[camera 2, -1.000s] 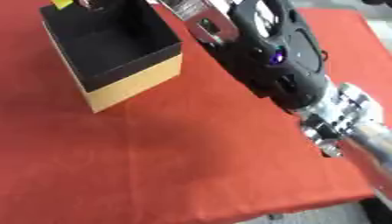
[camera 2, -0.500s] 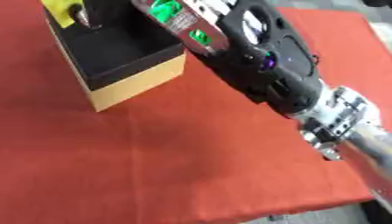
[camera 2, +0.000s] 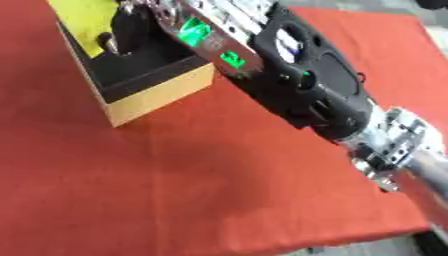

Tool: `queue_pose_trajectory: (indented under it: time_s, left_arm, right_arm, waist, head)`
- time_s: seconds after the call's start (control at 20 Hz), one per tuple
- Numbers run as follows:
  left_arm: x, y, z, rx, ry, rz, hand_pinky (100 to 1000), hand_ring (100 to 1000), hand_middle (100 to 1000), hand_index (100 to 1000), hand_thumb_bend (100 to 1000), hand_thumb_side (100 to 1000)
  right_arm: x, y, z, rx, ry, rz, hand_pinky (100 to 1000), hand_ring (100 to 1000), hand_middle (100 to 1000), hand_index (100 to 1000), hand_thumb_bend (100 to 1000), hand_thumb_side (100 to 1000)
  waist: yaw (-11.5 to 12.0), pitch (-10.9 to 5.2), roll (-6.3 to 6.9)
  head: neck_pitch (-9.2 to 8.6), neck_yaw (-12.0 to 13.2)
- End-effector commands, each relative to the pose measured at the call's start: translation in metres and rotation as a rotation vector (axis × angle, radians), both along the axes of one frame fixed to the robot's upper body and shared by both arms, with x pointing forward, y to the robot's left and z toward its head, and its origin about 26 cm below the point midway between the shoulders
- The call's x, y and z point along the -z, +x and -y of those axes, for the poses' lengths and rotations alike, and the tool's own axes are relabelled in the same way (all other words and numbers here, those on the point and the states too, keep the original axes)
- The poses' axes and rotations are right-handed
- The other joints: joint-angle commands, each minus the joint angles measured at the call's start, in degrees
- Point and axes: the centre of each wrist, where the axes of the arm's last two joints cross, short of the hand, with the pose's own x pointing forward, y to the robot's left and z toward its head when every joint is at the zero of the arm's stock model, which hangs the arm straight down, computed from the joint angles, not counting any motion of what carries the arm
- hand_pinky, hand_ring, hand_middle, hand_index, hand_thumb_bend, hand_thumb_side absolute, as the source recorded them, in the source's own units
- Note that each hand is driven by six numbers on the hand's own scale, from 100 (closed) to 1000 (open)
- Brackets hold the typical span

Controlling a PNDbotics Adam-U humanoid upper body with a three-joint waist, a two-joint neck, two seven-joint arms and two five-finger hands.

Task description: Pick up objects on the table and place them in the box.

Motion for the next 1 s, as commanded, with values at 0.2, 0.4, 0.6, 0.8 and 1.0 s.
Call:
queue_pose_trajectory:
  time_s: [0.2,0.4,0.6,0.8,1.0]
  left_arm:
    - [-0.006,-0.003,0.0,0.004,0.007,0.027,493,586,681,600,100,576]
    - [-0.005,-0.004,-0.001,0.0,0.008,0.026,492,586,682,600,100,576]
    - [-0.006,-0.003,0.0,0.002,0.01,0.028,491,585,682,599,100,575]
    - [-0.006,-0.003,0.0,0.002,0.01,0.03,491,585,682,599,100,574]
    - [-0.006,-0.003,0.0,0.002,0.011,0.03,490,586,682,598,100,574]
  right_arm:
    - [-0.003,0.005,0.01,0.182,0.061,-0.253,540,460,320,435,100,100]
    - [-0.002,0.009,0.021,0.244,0.079,-0.243,534,458,322,435,100,100]
    - [0.0,0.017,0.029,0.301,0.095,-0.254,536,460,327,438,100,100]
    - [0.003,0.025,0.032,0.334,0.103,-0.268,546,466,338,448,100,100]
    - [0.002,0.026,0.032,0.319,0.096,-0.278,594,507,391,509,100,100]
  waist:
    - [-0.2,-1.1,0.74]
    - [-0.4,-0.97,0.92]
    - [-0.5,-0.78,1.23]
    - [-0.4,-0.64,1.52]
    - [-0.4,-0.53,1.54]
  head:
    - [0.29,0.0]
    - [0.27,0.3]
    - [0.19,0.3]
    - [0.27,0.2]
    - [0.29,0.1]
